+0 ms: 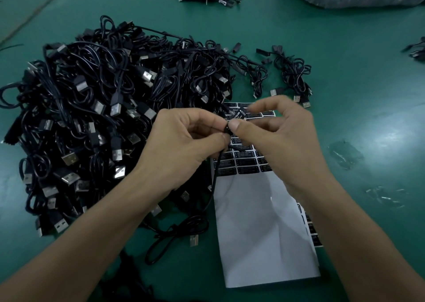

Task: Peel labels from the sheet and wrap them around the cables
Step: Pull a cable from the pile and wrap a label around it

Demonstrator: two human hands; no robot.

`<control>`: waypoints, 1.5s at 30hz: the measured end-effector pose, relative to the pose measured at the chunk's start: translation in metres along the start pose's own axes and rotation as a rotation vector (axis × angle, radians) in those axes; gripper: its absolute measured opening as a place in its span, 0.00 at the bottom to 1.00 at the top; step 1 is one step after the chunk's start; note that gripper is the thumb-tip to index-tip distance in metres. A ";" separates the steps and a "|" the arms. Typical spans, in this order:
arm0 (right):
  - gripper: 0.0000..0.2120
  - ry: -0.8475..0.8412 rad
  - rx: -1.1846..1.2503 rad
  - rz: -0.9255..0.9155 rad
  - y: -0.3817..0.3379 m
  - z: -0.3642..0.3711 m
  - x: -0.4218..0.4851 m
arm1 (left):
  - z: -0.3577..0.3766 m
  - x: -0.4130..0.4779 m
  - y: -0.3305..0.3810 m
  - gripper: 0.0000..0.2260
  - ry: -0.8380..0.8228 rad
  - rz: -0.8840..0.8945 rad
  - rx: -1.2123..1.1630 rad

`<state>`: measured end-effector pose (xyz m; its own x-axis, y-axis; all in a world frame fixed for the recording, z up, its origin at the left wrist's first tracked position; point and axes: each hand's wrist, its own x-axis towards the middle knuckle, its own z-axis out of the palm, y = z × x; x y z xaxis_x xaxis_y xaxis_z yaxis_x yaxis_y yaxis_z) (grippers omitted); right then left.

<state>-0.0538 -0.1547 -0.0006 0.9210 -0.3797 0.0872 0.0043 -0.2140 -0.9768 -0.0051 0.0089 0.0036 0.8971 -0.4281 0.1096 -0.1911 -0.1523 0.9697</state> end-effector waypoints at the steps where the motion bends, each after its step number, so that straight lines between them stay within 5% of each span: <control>1: 0.13 -0.042 0.045 0.013 0.001 0.000 0.000 | 0.000 0.000 0.000 0.07 -0.010 -0.003 0.003; 8: 0.05 -0.119 0.185 -0.067 -0.002 -0.001 0.000 | 0.002 -0.001 0.000 0.07 -0.012 0.021 0.045; 19: 0.12 -0.085 -0.098 -0.150 0.004 -0.001 0.002 | 0.003 -0.001 -0.002 0.08 -0.035 0.064 0.133; 21: 0.04 -0.130 -0.033 -0.167 0.006 -0.003 0.003 | 0.001 0.000 -0.002 0.10 -0.038 0.066 0.141; 25: 0.12 -0.284 0.008 -0.198 0.007 -0.010 0.005 | -0.002 0.002 -0.004 0.07 -0.060 0.077 0.117; 37: 0.08 -0.289 0.211 -0.034 0.002 -0.014 0.006 | -0.002 -0.002 -0.007 0.10 0.015 0.260 0.252; 45: 0.06 -0.199 0.269 -0.008 0.005 -0.005 0.002 | -0.003 -0.001 -0.006 0.08 0.036 0.179 0.240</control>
<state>-0.0535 -0.1609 -0.0040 0.9784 -0.1900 0.0810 0.0900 0.0389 -0.9952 -0.0032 0.0128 -0.0016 0.8537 -0.4354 0.2857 -0.4320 -0.2857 0.8554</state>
